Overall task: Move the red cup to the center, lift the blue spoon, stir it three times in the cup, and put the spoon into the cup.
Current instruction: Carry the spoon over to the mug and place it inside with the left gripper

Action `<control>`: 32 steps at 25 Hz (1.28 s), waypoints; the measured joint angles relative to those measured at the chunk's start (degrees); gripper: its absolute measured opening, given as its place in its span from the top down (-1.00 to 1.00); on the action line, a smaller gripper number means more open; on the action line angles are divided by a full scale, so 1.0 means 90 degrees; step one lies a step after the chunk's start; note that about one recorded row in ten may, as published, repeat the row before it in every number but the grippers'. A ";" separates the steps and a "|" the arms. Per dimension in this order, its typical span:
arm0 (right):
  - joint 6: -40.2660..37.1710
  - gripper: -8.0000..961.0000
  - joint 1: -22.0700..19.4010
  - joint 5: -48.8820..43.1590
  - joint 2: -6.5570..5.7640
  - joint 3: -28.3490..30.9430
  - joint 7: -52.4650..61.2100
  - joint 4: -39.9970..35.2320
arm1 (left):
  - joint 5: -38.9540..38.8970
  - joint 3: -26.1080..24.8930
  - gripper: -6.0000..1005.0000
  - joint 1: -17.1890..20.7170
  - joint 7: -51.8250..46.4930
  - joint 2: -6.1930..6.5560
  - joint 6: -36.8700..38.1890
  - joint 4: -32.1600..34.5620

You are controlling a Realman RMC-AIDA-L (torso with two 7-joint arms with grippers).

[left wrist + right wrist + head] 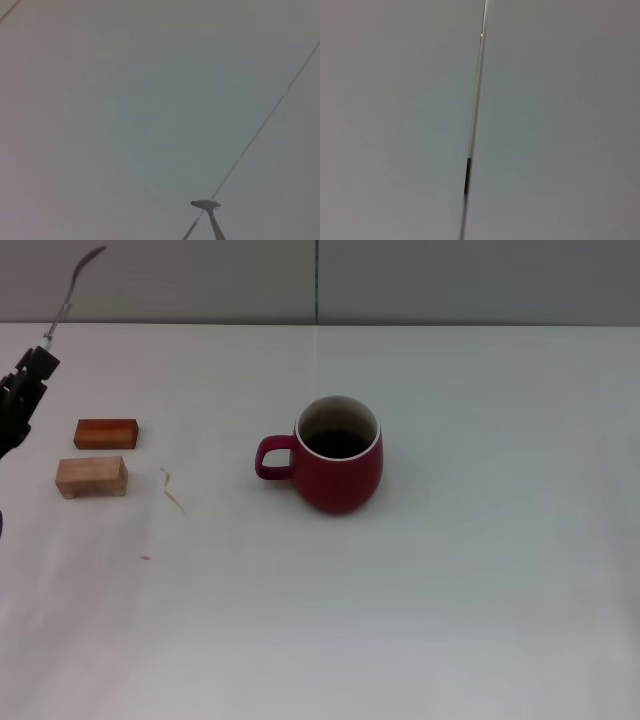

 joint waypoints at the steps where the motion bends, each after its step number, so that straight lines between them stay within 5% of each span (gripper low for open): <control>1: 0.0000 -0.15 -0.0006 0.0000 0.0003 0.0001 0.0000 0.0001 | 0.0021 0.0024 0.65 0.0019 -0.0260 0.0004 0.0109 0.0180; 20: -0.0092 -0.15 -0.0306 0.0000 0.0011 0.0002 -0.0035 0.0282 | 0.0305 0.1036 0.64 -0.0095 -0.2020 0.0283 0.1349 0.3019; 32: -0.0244 -0.15 -0.0518 -0.0013 0.0013 -0.0026 -0.0035 0.0404 | 0.1878 0.1038 0.63 -0.0579 -0.2251 0.0034 0.1137 0.4848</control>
